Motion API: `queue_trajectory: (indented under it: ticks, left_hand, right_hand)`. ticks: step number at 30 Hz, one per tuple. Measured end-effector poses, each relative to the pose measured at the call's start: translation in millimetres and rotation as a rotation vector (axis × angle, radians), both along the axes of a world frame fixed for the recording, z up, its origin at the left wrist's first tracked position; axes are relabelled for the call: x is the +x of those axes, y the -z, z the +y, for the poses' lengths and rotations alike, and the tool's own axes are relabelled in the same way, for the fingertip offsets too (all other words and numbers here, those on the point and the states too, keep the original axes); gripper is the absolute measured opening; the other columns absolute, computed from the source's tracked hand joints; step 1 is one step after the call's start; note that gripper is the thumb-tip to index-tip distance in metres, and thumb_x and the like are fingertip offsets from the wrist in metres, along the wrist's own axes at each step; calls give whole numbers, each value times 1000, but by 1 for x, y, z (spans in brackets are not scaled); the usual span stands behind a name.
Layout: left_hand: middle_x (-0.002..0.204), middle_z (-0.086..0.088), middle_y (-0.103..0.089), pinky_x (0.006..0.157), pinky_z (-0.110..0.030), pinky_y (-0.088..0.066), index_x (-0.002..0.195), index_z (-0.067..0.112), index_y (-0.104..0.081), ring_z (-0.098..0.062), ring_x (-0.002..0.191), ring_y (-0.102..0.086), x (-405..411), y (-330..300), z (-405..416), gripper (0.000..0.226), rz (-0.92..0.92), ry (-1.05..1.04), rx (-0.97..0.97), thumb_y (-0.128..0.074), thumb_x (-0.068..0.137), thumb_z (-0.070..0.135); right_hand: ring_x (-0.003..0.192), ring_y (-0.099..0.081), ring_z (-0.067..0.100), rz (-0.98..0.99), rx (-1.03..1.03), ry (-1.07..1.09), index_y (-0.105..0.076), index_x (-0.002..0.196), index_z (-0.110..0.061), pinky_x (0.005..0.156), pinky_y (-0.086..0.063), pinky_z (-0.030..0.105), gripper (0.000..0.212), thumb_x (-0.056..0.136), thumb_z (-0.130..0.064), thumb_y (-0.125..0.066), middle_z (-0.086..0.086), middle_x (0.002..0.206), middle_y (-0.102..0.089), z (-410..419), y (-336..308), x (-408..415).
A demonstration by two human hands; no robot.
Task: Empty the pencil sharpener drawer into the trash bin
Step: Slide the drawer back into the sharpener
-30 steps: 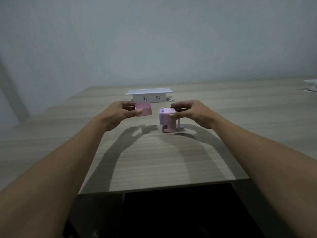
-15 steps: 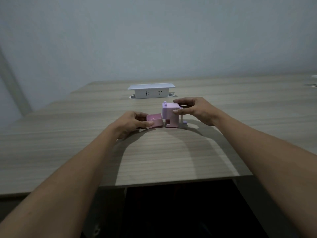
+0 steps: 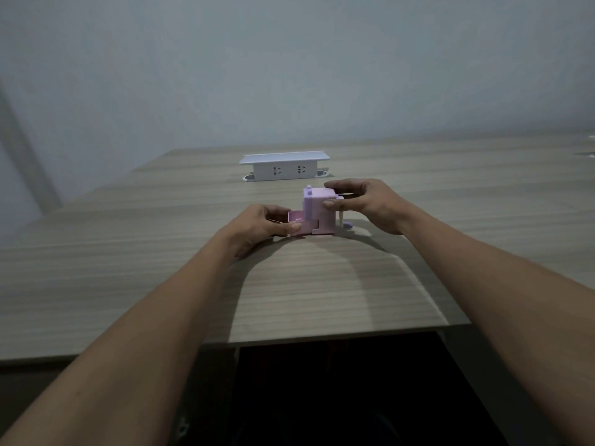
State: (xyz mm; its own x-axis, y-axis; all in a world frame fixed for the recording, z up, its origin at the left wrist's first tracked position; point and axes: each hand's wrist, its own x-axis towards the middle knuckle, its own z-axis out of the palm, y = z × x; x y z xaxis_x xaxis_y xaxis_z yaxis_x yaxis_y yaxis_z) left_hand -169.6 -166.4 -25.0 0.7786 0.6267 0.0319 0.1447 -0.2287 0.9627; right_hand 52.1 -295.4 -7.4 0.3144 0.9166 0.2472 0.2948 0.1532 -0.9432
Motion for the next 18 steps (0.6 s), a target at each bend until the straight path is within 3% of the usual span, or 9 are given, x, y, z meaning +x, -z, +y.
queue_trajectory:
  ticks: [4, 10, 13, 16, 18]
  left_hand:
    - [114, -19, -74, 87, -32, -58, 120, 8, -72, -19, 90, -70, 10, 2, -2, 40, -3, 27, 8, -81, 81, 14]
    - [108, -17, -76, 73, -26, -58, 117, 7, -73, -17, 82, -71, 23, 1, -9, 39, 11, 26, 30, -82, 80, 16]
    - [109, -15, -76, 74, -25, -56, 117, 9, -72, -17, 84, -70, 25, -1, -8, 38, 30, 33, 33, -82, 80, 16]
    - [99, -8, -76, 61, -16, -54, 116, 11, -70, -6, 71, -71, 25, -2, -7, 35, 22, 38, 31, -79, 82, 12]
    - [94, -5, -76, 59, -15, -53, 113, 12, -70, -4, 68, -72, 27, -2, -2, 32, 2, 37, 9, -78, 83, 8]
  right_hand:
    - [101, -70, 9, -9, 4, -3, -65, 132, -3, 79, -54, 12, 57, 78, -1, -82, 7, 123, -72, 1, 0, -1]
    - [116, -67, 16, -48, 1, -12, -66, 131, -10, 93, -55, 22, 59, 75, -5, -85, 4, 127, -71, 2, 3, 1]
    - [115, -66, 15, -63, -9, -21, -64, 133, -12, 91, -54, 22, 62, 75, -3, -85, 4, 127, -71, 1, 2, 2]
    - [112, -67, 19, -30, -58, -32, -59, 138, -14, 88, -57, 25, 71, 73, -4, -87, 11, 122, -70, -2, 7, 5]
    - [109, -69, 22, -30, -105, -26, -61, 133, -10, 89, -59, 30, 66, 73, -5, -88, 12, 118, -71, -1, 12, 9]
